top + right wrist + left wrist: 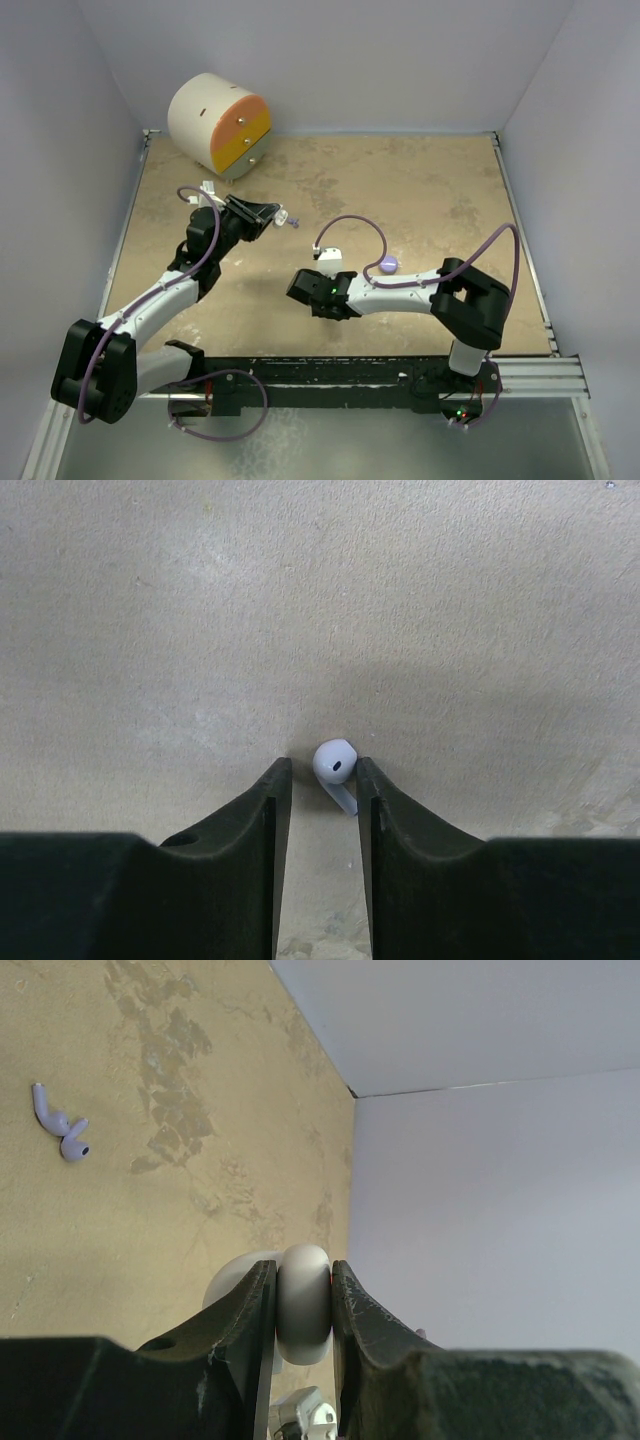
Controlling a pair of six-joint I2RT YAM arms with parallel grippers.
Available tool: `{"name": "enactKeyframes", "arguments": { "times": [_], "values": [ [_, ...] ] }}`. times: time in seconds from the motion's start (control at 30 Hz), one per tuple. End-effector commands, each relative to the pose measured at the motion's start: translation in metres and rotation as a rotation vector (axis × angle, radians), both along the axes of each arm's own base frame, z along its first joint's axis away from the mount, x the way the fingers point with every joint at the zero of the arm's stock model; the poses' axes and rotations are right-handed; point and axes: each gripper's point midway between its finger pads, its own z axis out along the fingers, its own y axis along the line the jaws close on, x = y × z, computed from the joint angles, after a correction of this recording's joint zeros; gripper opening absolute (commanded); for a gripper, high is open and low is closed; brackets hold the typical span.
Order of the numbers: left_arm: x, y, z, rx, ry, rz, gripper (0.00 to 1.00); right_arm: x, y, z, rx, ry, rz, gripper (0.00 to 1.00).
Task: Insert the wireless bluetooth earbuds into the charging case
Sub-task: Pick up the earbud from the center of the board.
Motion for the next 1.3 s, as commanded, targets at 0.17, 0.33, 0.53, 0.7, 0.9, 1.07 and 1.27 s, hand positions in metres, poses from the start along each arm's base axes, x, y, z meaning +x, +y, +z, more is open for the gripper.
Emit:
{"name": "enactKeyframes", "arguments": {
  "times": [0.17,0.33,0.53,0.7,0.9,1.07,1.27],
  "values": [
    [0.005,-0.001,0.023,-0.024,-0.077,-0.004,0.00,-0.039,-0.027,-0.052,-0.100,0.188,0.008,0.33],
    [0.005,0.000,0.023,-0.024,-0.077,-0.002,0.00,-0.037,-0.027,-0.050,-0.095,0.180,-0.008,0.36],
    [0.005,0.000,0.023,-0.026,-0.075,-0.001,0.00,-0.034,-0.028,-0.052,-0.099,0.175,-0.017,0.37],
    [0.005,0.000,0.024,-0.026,-0.075,-0.002,0.00,-0.034,-0.030,-0.056,-0.109,0.176,-0.024,0.36],
    [0.004,0.000,0.024,-0.025,-0.075,-0.001,0.00,-0.033,-0.031,-0.058,-0.104,0.174,-0.031,0.29],
    [0.004,0.000,0.023,-0.024,-0.072,0.000,0.00,-0.032,-0.031,-0.060,-0.101,0.178,-0.034,0.26],
    [0.004,0.000,0.023,-0.021,-0.072,-0.002,0.00,-0.032,-0.029,-0.060,-0.102,0.182,-0.025,0.16]
  ]
}}
